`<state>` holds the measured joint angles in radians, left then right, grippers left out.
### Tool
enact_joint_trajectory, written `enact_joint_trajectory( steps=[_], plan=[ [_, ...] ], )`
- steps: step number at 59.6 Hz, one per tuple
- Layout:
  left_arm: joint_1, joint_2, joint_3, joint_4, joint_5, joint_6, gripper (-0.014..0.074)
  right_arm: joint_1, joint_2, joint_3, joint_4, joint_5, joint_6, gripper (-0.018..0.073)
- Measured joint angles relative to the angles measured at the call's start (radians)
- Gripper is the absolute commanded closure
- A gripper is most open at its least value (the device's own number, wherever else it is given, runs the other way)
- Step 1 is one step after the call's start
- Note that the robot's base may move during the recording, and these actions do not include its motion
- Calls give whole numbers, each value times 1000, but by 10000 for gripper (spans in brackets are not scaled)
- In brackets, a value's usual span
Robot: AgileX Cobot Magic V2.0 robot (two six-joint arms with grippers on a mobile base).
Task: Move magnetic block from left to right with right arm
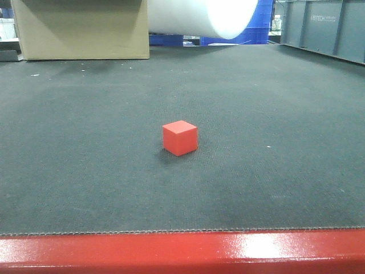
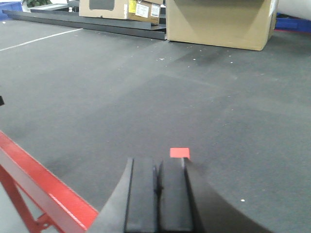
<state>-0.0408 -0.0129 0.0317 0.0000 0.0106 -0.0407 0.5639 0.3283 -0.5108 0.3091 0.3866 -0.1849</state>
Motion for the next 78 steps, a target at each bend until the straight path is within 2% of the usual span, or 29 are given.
enact_joint_trajectory(
  steps=[4, 10, 31, 43, 52, 78],
  plan=[
    [0, 0, 0, 0, 0, 0, 713, -5, -2, 16, -32, -30, 0, 496],
    [0, 0, 0, 0, 0, 0, 713, -68, -20, 62, -79, -84, 26, 496],
    [0, 0, 0, 0, 0, 0, 713, -448, -225, 321, -156, -181, 81, 496],
    [0, 0, 0, 0, 0, 0, 713, -600, -333, 462, -160, -257, 95, 496],
    [0, 0, 0, 0, 0, 0, 713, -639, -337, 534, -160, -307, 97, 496],
    [0, 0, 0, 0, 0, 0, 713, -639, -337, 541, -160, -341, 97, 496]
  ],
)
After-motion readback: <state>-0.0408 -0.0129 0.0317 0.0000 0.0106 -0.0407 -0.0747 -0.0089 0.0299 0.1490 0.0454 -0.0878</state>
